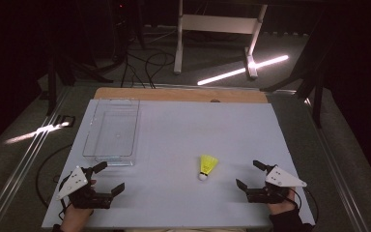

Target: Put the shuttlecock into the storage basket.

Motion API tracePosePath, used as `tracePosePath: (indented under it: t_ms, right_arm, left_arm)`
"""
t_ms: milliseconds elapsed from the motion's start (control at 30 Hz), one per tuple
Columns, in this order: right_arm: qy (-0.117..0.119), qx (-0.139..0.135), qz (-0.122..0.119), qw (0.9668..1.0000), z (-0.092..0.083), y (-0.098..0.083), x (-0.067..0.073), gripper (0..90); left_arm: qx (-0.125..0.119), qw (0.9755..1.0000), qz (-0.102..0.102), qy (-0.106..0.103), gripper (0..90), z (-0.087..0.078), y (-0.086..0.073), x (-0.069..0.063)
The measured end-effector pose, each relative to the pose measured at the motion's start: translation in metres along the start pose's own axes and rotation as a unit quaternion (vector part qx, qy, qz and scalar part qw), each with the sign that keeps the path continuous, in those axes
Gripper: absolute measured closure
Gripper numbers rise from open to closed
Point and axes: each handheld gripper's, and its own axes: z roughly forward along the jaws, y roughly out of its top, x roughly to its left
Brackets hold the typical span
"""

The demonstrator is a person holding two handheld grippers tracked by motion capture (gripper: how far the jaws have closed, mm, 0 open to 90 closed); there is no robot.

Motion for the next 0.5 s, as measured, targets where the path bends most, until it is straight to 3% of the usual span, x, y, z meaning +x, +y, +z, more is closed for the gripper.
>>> tracePosePath:
  t_ms: [500]
  right_arm:
    - [-0.002,-0.005,0.004,1.0000,-0.0005,0.0012,0.0001,8.5]
  left_arm:
    - [0.017,0.9999,-0.003,0.000,0.1,0.0011,0.0067,0.0016]
